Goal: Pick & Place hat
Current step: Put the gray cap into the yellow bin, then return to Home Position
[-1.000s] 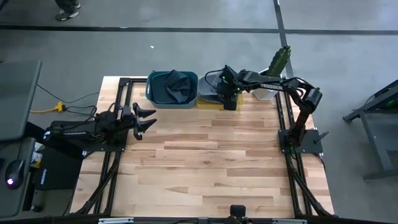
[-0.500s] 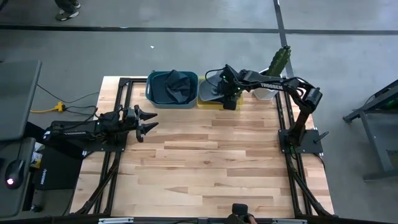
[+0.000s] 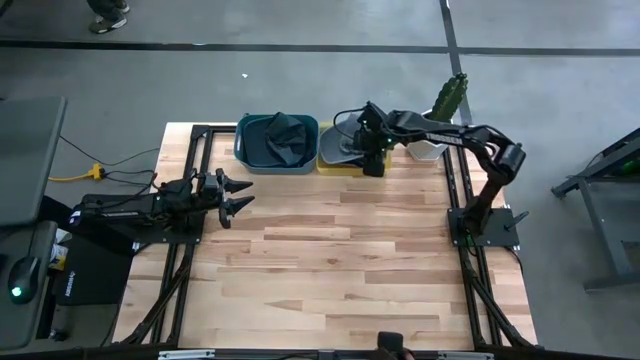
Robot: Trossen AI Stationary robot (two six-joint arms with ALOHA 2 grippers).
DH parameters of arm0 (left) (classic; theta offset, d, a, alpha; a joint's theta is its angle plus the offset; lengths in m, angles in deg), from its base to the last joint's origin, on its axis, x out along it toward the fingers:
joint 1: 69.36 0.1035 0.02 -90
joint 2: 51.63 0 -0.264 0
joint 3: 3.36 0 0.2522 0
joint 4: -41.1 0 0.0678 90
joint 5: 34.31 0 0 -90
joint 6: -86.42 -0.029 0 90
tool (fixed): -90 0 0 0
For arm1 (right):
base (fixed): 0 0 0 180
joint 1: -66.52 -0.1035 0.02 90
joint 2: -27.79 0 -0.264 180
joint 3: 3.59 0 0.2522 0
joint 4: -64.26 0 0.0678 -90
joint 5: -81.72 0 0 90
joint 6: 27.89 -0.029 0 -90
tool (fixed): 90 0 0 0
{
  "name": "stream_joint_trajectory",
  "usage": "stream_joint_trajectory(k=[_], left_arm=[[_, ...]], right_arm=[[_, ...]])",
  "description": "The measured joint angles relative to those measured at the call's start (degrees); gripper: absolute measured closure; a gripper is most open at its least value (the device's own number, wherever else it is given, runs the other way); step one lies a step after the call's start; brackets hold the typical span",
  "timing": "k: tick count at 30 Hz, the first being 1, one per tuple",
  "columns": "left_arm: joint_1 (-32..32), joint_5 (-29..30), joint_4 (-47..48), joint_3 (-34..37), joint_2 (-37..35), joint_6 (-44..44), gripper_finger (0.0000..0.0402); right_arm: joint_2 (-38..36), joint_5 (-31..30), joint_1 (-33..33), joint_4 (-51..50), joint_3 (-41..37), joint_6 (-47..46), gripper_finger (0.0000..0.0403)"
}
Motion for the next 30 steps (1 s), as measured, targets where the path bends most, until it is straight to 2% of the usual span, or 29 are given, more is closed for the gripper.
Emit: stream_joint_trajectory(k=[10, 16, 22, 26, 30], left_arm=[[0.0, 0.1, 0.0, 0.0, 0.0, 0.0, 0.0189], [0.0, 0.1, 0.0, 0.1, 0.0, 0.0, 0.0189], [0.0, 0.1, 0.0, 0.1, 0.0, 0.0, 0.0189], [0.0, 0.1, 0.0, 0.1, 0.0, 0.0, 0.0189], [0.0, 0.1, 0.0, 0.1, 0.0, 0.0, 0.0189]], right_arm=[[-6.1, 4.6, 0.0, -1.4, 0.0, -2.2, 0.0272], [-10.6, 11.9, 0.0, -1.4, 0.0, -7.4, 0.0296], [-14.1, 22.0, -0.6, -1.8, 0.0, -11.7, 0.0345], [-15.8, 22.9, -2.7, -3.4, 0.0, -11.5, 0.0390], [-16.7, 22.5, -5.4, -5.5, 0.0, -11.5, 0.0394]])
